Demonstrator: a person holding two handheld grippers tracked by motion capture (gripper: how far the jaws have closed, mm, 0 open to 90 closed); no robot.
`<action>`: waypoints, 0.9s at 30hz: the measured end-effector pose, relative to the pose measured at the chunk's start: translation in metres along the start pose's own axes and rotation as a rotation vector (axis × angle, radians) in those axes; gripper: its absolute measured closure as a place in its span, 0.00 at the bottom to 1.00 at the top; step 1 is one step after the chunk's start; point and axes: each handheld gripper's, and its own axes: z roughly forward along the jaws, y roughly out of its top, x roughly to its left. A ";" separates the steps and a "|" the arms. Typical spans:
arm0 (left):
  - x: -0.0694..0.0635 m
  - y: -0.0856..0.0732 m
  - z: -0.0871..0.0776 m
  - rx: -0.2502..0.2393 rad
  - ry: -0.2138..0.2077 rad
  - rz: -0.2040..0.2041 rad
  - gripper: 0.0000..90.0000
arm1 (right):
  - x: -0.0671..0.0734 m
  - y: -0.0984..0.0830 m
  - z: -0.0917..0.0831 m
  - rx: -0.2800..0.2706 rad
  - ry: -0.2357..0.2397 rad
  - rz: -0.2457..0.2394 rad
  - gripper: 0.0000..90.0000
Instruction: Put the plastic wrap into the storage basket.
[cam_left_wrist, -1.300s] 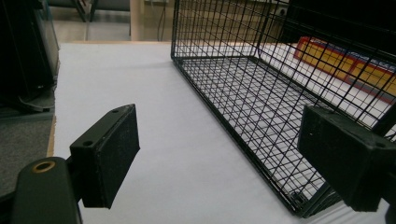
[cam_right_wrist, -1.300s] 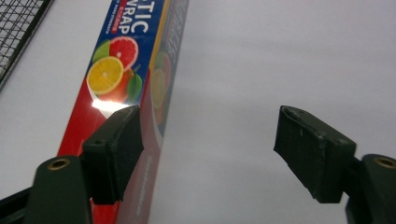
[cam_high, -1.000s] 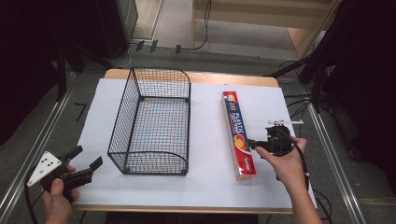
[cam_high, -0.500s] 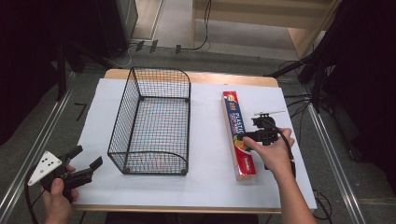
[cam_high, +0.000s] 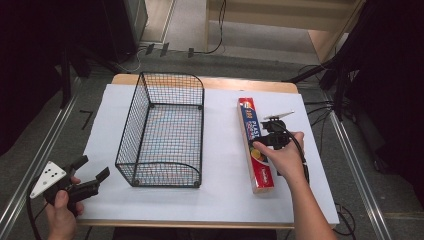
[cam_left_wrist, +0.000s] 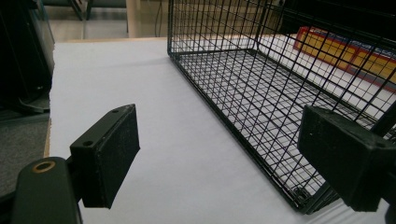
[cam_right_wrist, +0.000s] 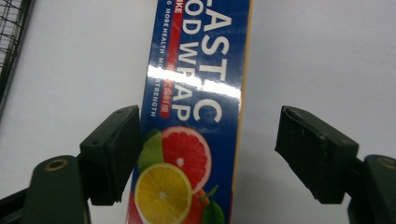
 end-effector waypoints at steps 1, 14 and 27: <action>0.000 0.000 0.000 0.001 0.001 0.001 0.15 | 0.001 0.002 0.001 0.003 0.002 0.006 0.26; -0.003 0.000 0.002 0.015 0.004 0.024 0.15 | 0.014 0.014 0.021 0.080 -0.061 -0.005 0.32; -0.001 0.000 0.002 0.012 0.013 0.023 0.15 | 0.018 0.022 0.034 0.126 -0.097 0.016 0.39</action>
